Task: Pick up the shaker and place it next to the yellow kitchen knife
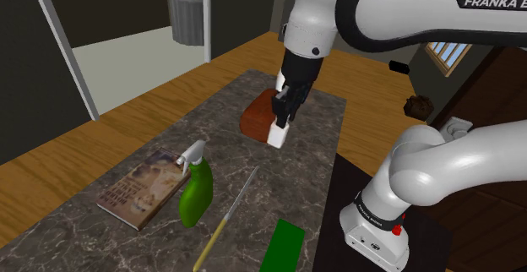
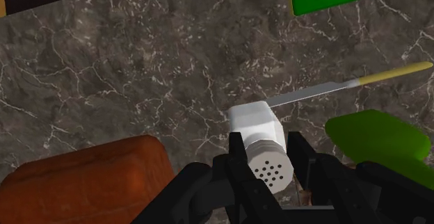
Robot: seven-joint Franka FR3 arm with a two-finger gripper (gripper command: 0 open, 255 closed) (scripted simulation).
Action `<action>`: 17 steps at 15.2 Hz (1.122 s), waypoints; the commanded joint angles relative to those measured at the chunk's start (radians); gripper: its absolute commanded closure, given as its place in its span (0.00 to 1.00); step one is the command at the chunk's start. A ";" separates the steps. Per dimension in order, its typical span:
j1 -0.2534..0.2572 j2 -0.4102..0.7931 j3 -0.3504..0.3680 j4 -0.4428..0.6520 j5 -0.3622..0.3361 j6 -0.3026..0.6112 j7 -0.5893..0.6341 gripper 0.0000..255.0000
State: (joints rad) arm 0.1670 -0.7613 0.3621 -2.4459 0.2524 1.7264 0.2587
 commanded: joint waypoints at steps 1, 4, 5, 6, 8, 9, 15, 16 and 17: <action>0.017 0.008 0.045 0.018 0.028 -0.003 0.053 1.00; 0.038 0.024 0.113 0.049 0.065 -0.003 0.127 1.00; 0.044 0.032 0.136 0.061 0.076 -0.002 0.152 1.00; 0.048 0.042 0.159 0.074 0.087 0.000 0.177 1.00; 0.055 0.063 0.207 0.104 0.106 0.003 0.228 1.00; 0.058 0.076 0.231 0.121 0.114 0.005 0.253 1.00; 0.048 0.172 0.388 0.240 0.140 0.024 0.410 1.00; 0.043 0.192 0.417 0.264 0.140 0.028 0.438 1.00; 0.036 0.214 0.447 0.288 0.138 0.032 0.466 1.00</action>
State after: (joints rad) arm 0.2081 -0.5686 0.7768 -2.1792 0.3892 1.7505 0.6931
